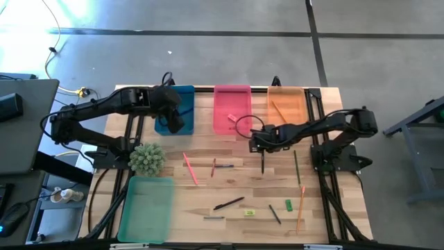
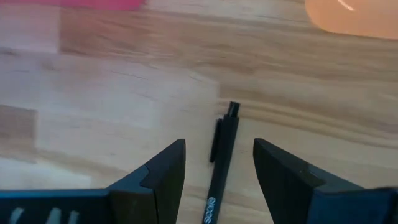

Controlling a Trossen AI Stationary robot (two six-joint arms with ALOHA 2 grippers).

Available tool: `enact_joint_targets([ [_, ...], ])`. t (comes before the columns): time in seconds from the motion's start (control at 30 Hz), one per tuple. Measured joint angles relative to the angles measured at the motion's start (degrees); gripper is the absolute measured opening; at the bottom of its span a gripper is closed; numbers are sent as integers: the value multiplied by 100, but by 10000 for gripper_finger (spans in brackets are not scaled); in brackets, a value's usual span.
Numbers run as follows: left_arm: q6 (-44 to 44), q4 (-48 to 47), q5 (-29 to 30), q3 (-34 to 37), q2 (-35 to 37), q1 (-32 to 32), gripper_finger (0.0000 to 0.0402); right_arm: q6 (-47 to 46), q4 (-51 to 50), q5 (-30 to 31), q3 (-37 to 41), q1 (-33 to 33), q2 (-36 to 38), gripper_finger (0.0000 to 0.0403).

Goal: Sort crayons/erasers/pens/pencils in bins
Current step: Put the top black pen into the blue bin

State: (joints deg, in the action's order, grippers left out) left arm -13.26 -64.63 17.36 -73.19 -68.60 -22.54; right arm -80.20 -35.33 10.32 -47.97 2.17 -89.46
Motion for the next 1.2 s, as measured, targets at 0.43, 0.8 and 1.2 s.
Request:
enact_joint_targets([
  [0.43, 830, 560, -10, 0, 0, -509, 122, -394, 87, -263, -28, 51, -581, 181],
  [0.8, 900, 896, -24, 0, 0, -763, 122, -1261, -4, -340, -10, 61, -637, 106],
  [1.2, 1238, 832, -24, 0, 0, -787, 122, -1101, -338, -633, -40, 111, -651, 32],
])
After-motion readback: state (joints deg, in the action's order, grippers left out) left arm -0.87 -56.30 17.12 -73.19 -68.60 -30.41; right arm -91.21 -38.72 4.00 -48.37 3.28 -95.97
